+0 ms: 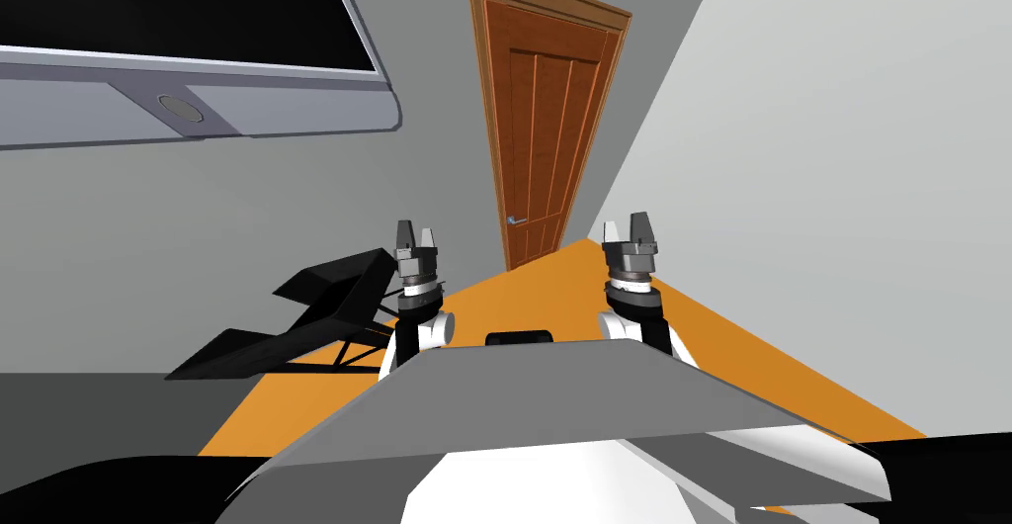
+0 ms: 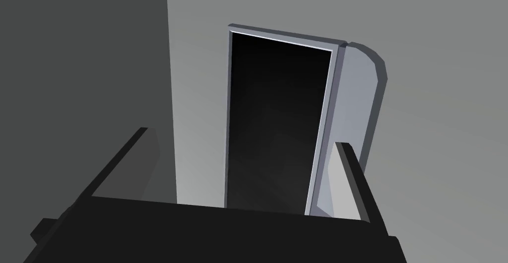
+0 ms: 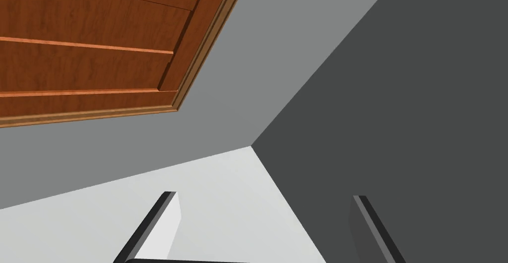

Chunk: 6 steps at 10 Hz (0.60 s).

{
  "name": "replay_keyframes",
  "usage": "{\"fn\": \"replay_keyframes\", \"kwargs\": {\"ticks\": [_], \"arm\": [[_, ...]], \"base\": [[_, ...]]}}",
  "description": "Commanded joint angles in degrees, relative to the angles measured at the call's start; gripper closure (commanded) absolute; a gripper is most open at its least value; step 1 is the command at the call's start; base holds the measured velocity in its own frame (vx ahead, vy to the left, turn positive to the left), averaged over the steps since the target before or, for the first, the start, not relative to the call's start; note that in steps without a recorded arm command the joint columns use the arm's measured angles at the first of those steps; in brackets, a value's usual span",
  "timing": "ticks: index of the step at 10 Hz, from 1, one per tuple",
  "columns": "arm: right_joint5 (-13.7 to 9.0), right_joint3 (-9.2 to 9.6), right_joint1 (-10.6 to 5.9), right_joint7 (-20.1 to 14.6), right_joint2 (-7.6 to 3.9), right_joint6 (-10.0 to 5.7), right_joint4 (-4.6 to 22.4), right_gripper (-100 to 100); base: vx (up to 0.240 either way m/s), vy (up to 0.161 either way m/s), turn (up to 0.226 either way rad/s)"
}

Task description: Pull the door open

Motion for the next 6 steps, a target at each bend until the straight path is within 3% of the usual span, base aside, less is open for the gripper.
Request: {"fn": "replay_keyframes", "kwargs": {"ticks": [1, 6], "arm": [[-0.36, -0.17, -0.42, -0.74, -0.64, -0.33, 2.11, -100], [-1.25, -0.11, -2.21, -2.8, -2.52, -1.84, 10.57, -100]], "base": [[0.084, 0.008, 0.074], [0.098, 0.011, 0.099]]}}
